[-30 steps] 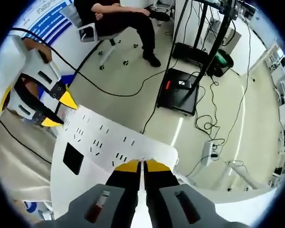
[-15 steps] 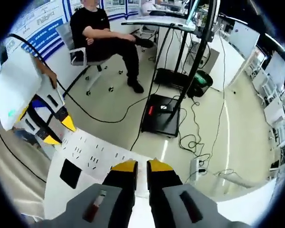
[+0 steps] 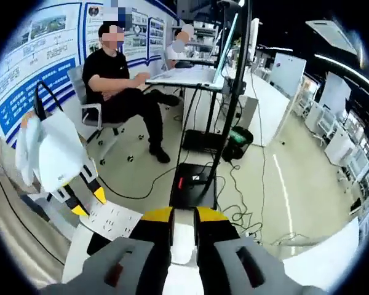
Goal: Pick up the power strip scattered on the table, fix it on the side mounting bracket of the table, and press the switch
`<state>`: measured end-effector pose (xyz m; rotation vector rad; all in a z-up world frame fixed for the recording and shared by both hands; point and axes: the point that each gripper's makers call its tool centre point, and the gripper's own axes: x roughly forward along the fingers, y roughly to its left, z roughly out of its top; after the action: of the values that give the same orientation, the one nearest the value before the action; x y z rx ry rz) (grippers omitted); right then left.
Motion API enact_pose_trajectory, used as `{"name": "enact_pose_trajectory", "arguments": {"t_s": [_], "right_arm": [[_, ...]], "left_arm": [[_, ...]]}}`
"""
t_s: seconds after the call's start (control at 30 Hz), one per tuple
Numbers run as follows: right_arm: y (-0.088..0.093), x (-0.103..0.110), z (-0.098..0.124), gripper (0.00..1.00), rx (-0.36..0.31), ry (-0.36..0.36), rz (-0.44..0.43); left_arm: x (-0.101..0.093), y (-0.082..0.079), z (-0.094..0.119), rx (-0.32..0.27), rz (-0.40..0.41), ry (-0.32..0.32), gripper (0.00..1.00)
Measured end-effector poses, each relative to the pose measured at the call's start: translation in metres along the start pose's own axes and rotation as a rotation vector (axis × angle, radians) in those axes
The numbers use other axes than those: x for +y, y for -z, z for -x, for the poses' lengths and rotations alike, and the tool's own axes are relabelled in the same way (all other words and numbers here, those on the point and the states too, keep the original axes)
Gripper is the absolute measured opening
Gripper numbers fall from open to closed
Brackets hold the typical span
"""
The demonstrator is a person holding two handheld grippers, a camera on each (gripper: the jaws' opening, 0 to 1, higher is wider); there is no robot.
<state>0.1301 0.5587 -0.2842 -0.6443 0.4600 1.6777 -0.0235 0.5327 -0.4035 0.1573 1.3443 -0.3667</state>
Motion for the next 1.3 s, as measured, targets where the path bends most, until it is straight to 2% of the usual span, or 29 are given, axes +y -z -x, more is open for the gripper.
{"name": "enact_pose_trajectory", "arguments": {"t_s": [0.07,0.47,0.77,0.87,0.93,1.03,1.3], "right_arm": [[-0.005,-0.001,0.008,0.12,-0.045,0.013,-0.017],[-0.01,-0.011,0.059,0.16,-0.155,0.11,-0.001],[-0.007,-0.018,0.119,0.16,-0.306,0.214,-0.059],[-0.007,-0.014,0.14,0.16,-0.332,0.237,-0.057],[-0.006,-0.011,0.151,0.17,-0.344,0.251,-0.053],[-0.003,-0.007,0.163,0.18,-0.346,0.27,-0.044],[0.008,0.001,0.201,0.2,-0.388,0.323,-0.043]], "left_arm": [[0.0,0.0,0.0,-0.002,0.0,-0.001,0.31],[0.0,0.0,0.0,-0.025,0.01,-0.006,0.31],[0.0,0.0,0.001,-0.071,0.018,-0.006,0.3],[0.0,0.001,0.002,-0.099,0.024,-0.01,0.3],[-0.001,-0.001,0.002,-0.134,-0.004,-0.011,0.31],[0.001,0.0,0.002,-0.141,0.025,-0.011,0.31],[0.003,0.001,0.004,-0.18,0.03,-0.035,0.35]]}}
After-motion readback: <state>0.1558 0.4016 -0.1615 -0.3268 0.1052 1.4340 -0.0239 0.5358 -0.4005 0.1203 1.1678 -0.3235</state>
